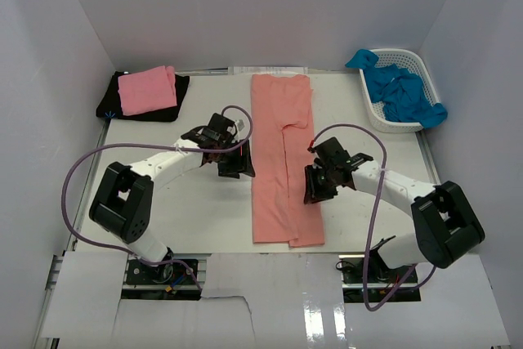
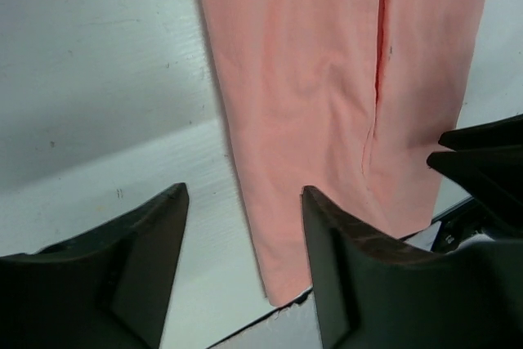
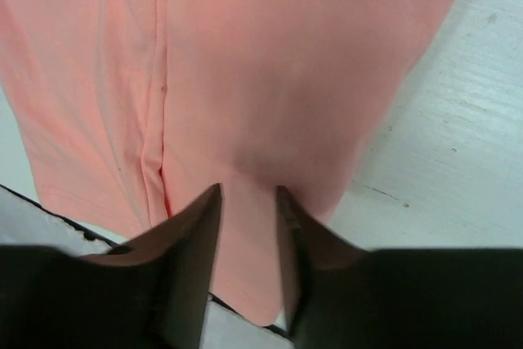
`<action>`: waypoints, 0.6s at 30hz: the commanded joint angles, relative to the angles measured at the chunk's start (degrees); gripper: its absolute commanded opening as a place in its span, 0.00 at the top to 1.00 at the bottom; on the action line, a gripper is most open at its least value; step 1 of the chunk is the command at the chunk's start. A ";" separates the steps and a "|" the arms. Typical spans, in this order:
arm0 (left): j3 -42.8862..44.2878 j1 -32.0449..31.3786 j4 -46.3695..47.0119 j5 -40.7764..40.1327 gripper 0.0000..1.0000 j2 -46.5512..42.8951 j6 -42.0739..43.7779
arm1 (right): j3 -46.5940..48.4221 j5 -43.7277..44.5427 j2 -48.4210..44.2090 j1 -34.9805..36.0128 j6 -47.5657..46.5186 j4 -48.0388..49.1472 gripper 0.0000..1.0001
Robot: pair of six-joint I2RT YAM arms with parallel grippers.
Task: Fold and stack the t-shirts
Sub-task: Rotate the tshirt 90 degrees, then grab the bottom of the folded rectangular tshirt with both arms
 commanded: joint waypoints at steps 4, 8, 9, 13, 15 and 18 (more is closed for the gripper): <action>-6.07 -0.04 -4.54 3.03 0.19 -11.92 -4.64 | -6.37 -4.23 -8.86 -0.45 0.32 -2.63 0.50; -12.49 -0.13 -4.28 5.32 0.18 -20.38 -8.07 | -11.99 -7.74 -17.90 -0.54 4.01 -2.89 0.47; -14.94 -0.30 -4.36 5.85 0.18 -21.70 -8.77 | -13.06 -8.19 -19.06 -0.62 4.80 -2.90 0.48; -20.05 -1.44 -4.19 6.65 0.17 -24.88 -10.80 | -17.72 -9.42 -23.81 -0.62 7.27 -3.42 0.48; -21.98 -3.11 -4.36 4.82 0.17 -24.71 -11.33 | -19.40 -9.86 -24.52 -0.71 8.06 -3.60 0.48; -22.78 -7.15 -4.80 1.04 0.17 -22.86 -12.73 | -20.36 -10.21 -25.14 -0.71 8.76 -4.83 0.48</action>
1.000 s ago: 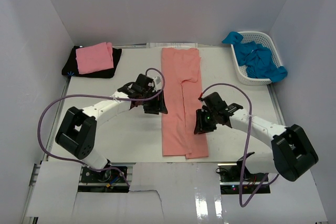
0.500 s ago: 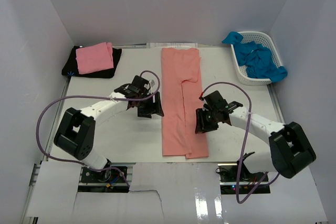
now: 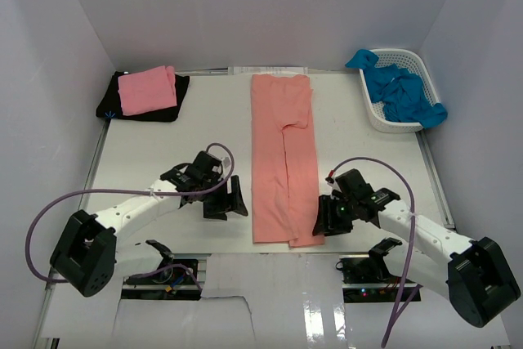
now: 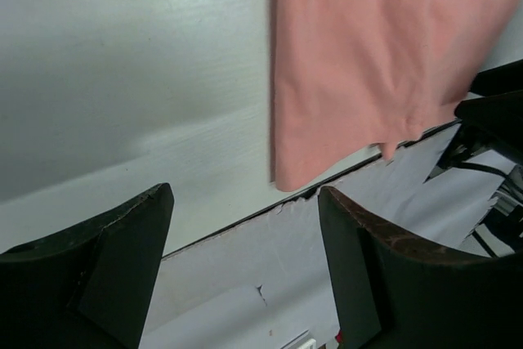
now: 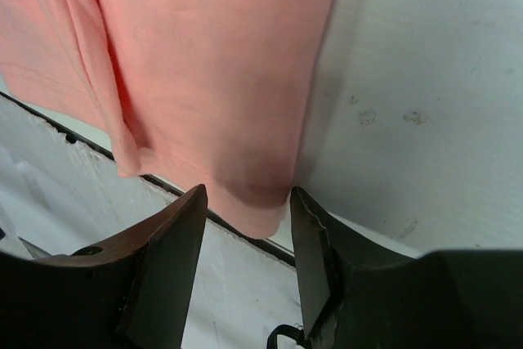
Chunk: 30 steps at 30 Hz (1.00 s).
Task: Fold and stack the t-shirts
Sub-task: Grab the bottom of the folded rectangular tshirt with both arms
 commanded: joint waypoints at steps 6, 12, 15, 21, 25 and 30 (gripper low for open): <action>-2.38 -8.74 2.18 -4.87 0.17 3.27 -6.55 | -3.00 -1.98 -3.42 -0.14 3.29 -2.04 0.48; -4.05 -9.88 6.49 -5.93 0.17 3.97 -8.13 | -4.67 -1.89 -2.64 -0.14 4.17 0.07 0.59; -3.52 -10.41 7.54 -6.72 0.16 5.81 -8.13 | -5.11 -1.62 -2.11 -0.23 4.17 0.34 0.69; -2.91 -11.73 9.47 -8.74 0.16 8.11 -8.75 | -5.38 -1.27 -1.67 -0.23 4.17 0.95 0.83; -3.52 -12.25 10.71 -8.56 0.18 8.11 -9.54 | -5.46 -1.27 -2.11 -0.23 4.17 0.78 0.87; -3.70 -13.04 11.76 -7.86 0.25 8.37 -9.63 | -5.29 -1.01 -2.02 -0.23 4.08 0.69 0.88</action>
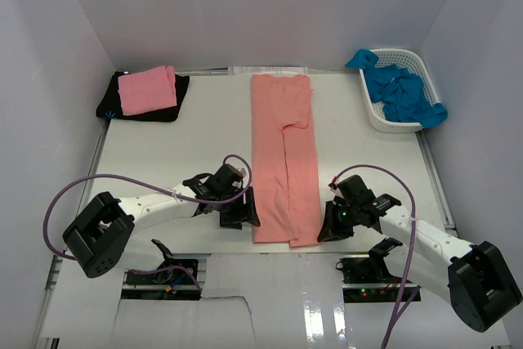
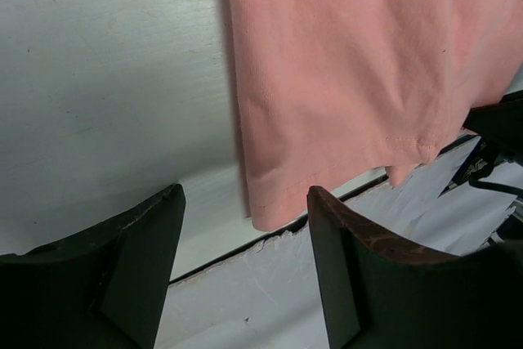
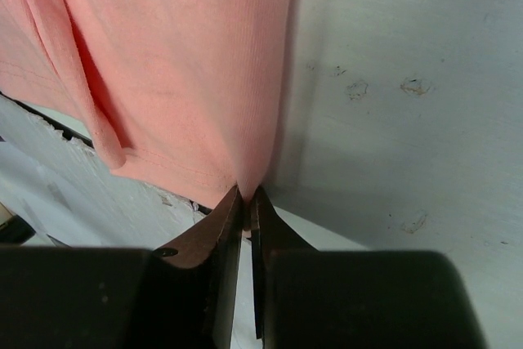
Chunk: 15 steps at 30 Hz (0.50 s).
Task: Fold and stack the t-shirts
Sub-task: Grab the bottom of the folded rectangular tshirt with both arms
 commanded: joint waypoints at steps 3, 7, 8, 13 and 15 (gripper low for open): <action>-0.64 -1.22 0.57 -1.52 0.32 0.55 -0.10 | -0.70 0.98 0.15 -0.08 -0.55 -0.36 0.88; -0.81 -2.36 0.57 -0.64 0.33 0.81 -0.80 | -0.61 1.07 0.41 -0.17 -0.73 -0.27 0.88; -0.90 -2.80 0.57 -0.81 0.33 0.90 -1.15 | -0.61 1.07 0.32 -0.08 -0.91 -0.27 0.88; -1.34 -4.83 1.27 -1.52 0.33 2.04 -2.91 | -0.87 1.07 -0.03 -0.17 -0.82 -0.27 0.88; -1.26 -5.61 1.80 -1.34 0.34 2.74 -3.00 | -0.96 1.07 -0.20 -0.17 -0.73 -0.27 0.88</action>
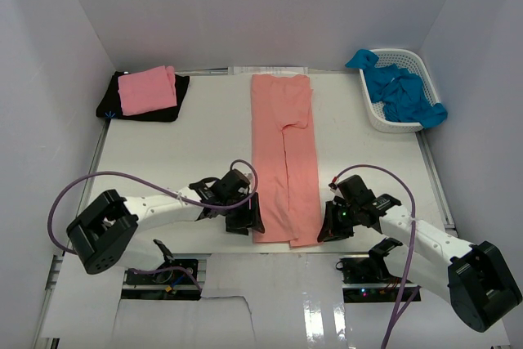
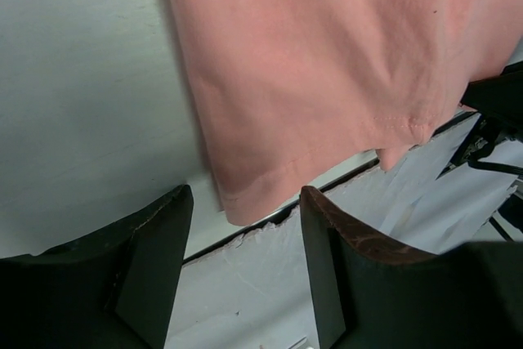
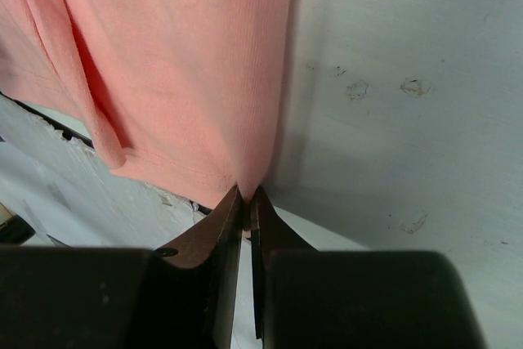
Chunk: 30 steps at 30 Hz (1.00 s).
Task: Fold and stack the t-shirts
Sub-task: Grab the bottom of the folded rectangular tshirt with both arms
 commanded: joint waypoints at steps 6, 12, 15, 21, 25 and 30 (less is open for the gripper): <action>-1.47 -2.46 1.15 -1.28 0.35 3.94 -1.17 | -0.96 0.78 -0.69 -0.17 -0.60 -0.40 0.89; -2.53 -2.55 1.59 -1.19 0.40 3.94 -1.52 | -1.05 0.70 -0.95 -0.17 -0.51 -0.41 0.89; -3.23 -2.55 1.16 -1.10 0.42 2.98 -1.69 | -1.05 0.70 -0.95 -0.17 -0.42 -0.41 0.89; -4.72 -2.55 0.71 -1.28 0.59 1.21 -2.13 | -1.23 0.70 -1.13 -0.17 -0.34 -0.32 0.89; -4.64 -2.55 1.94 -0.23 0.84 2.88 -1.87 | -1.14 0.52 -1.22 -0.17 -0.34 -0.41 0.89; -4.29 -2.55 3.26 1.01 1.00 5.78 -1.34 | -0.79 -0.01 -1.57 -0.17 -0.34 -0.76 0.91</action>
